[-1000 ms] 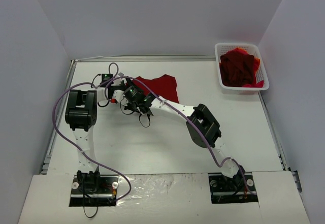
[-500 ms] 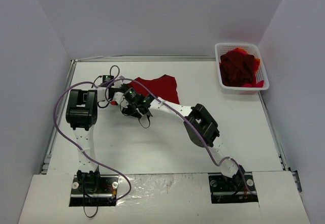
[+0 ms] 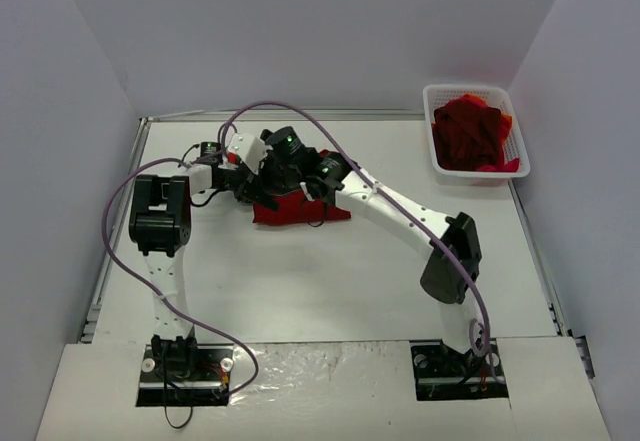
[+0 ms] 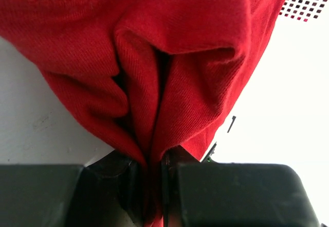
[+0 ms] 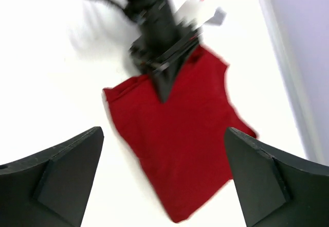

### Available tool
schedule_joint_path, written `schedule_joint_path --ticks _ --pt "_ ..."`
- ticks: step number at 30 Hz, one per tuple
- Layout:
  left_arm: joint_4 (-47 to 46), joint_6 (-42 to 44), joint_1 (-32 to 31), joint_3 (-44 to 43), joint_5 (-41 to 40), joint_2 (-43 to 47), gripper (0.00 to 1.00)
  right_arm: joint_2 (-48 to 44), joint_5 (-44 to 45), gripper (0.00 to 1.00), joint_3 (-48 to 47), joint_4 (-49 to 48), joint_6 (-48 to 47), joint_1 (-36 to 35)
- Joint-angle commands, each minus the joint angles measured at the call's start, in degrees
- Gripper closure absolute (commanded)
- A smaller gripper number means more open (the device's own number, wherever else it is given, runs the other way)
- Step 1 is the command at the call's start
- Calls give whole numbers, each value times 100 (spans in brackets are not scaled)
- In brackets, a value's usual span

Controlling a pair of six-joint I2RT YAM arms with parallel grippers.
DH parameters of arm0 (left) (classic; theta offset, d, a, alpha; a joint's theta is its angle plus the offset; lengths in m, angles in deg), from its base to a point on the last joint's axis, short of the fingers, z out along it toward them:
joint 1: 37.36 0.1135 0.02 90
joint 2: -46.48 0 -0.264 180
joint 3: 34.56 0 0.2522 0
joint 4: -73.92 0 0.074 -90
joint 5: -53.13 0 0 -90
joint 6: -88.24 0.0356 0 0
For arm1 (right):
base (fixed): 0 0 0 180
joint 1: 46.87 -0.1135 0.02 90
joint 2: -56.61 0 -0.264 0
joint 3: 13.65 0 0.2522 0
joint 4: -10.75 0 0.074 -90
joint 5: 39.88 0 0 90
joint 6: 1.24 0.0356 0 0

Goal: Fold and stack the t-shirts
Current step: Put the neatly folded tshirt into the corner of the board with the left arm

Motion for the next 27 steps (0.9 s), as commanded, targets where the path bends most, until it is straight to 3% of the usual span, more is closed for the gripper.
schedule_joint_path --ticks 1,9,15,19,27 --pt "454 420 50 -280 -70 326 98 -534 25 0 -286 252 29 341" --pt "1167 1141 146 -684 -369 317 98 -807 -228 0 399 -12 11 2106" --pt "2045 1755 681 -1439 -203 19 98 -991 -597 0 1084 -65 -94 3057" --pt "3097 2371 1007 -2002 -272 -105 98 -1193 -860 0 1374 -56 -121 3374" --pt "4286 3714 1438 -2950 -1089 -315 97 -1457 -922 0 1919 -47 -217 3647"
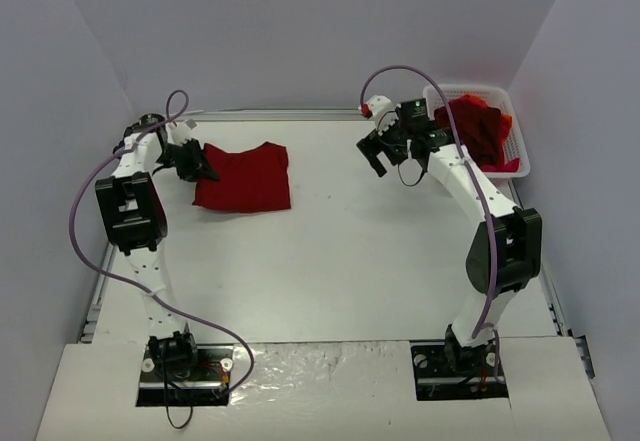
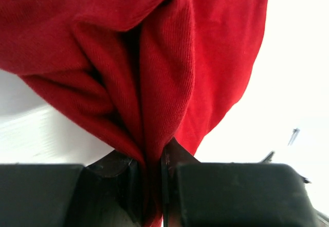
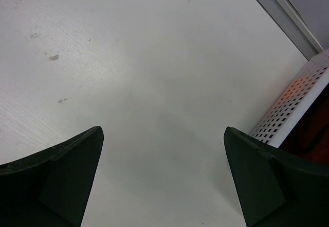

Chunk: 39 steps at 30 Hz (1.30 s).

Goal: Fold and stack the t-shirts
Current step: Put the neatly folded tshirt into the corner of the board with the left arm

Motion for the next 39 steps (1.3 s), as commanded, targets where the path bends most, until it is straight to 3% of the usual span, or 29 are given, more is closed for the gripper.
schedule_joint_path --ticks 1,7,19,39 --pt "1082 962 96 -539 -634 -64 98 -377 -131 0 160 23 -45 115" --pt "1989 1781 395 -1330 -1243 -495 98 -483 -219 0 468 40 -18 291" --pt "1911 2098 1213 -1726 -2298 -829 98 -466 -324 0 785 58 -27 423" --pt "593 718 1538 -1305 -2403 -742 98 -184 -333 0 802 58 -80 450"
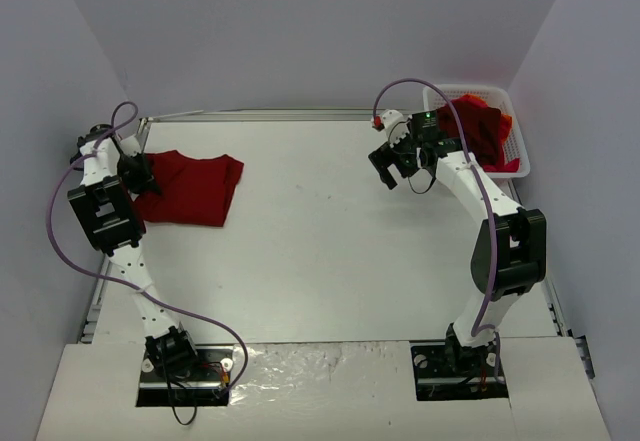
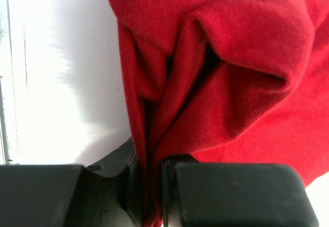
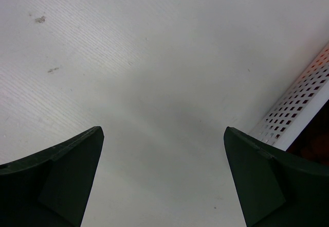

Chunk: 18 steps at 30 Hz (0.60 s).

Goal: Fold and stack the t-shirts
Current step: Put the neatly folded tshirt into the corner of the board with the left arm

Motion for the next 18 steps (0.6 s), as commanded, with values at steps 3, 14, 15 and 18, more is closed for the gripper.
schedule_joint_path --ticks 3,14,15,18 --pt "-505 -318 67 204 -466 258 98 45 -49 0 53 53 -62 34" --pt "-901 -99 49 907 -1090 723 98 89 -67 0 61 53 -80 43" --pt "-936 -99 49 977 -1143 767 98 89 -67 0 70 62 -80 43" --pt "-971 -55 49 995 -1336 829 97 72 -58 0 70 62 -80 43"
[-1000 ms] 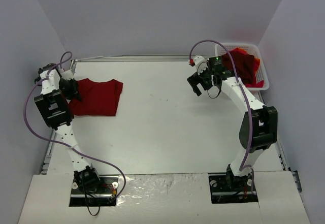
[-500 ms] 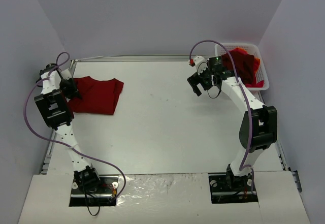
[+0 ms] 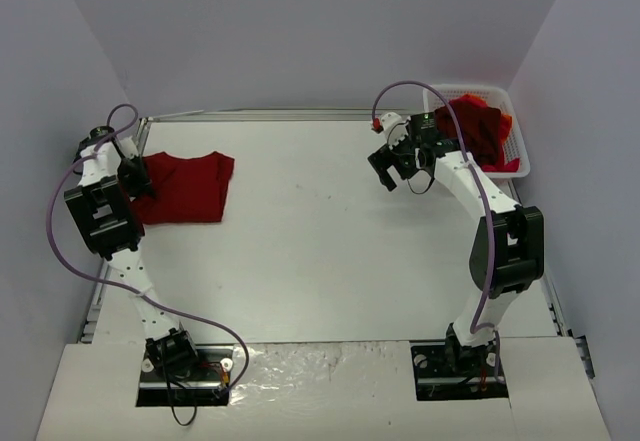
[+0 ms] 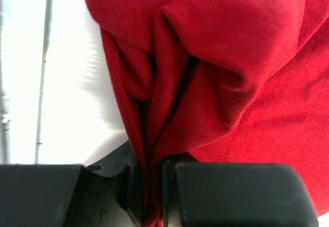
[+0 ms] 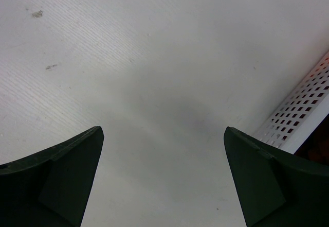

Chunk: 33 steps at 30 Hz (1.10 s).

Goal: Fold and stack the t-shirts
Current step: Put the neatly folded tshirt into the corner of the board with the left arm

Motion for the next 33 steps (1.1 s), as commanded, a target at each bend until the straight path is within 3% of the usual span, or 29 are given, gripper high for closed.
schedule_joint_path --ticks 1,19,20,24,27,33 --pt "-102 181 67 14 -689 298 98 -31 -53 0 57 64 -69 41" --pt "-664 138 58 480 -1235 588 97 74 -36 0 40 64 -104 41" --pt "-673 146 58 497 -1226 597 86 74 -36 0 48 56 -104 41" --pt "-717 199 14 585 -1217 676 63 83 -1 0 57 64 -122 41" --pt "-761 191 -12 647 -1252 807 55 83 -1 0 57 64 -122 41" --pt "-577 305 -135 410 -1393 1080 52 92 43 0 31 64 -122 41"
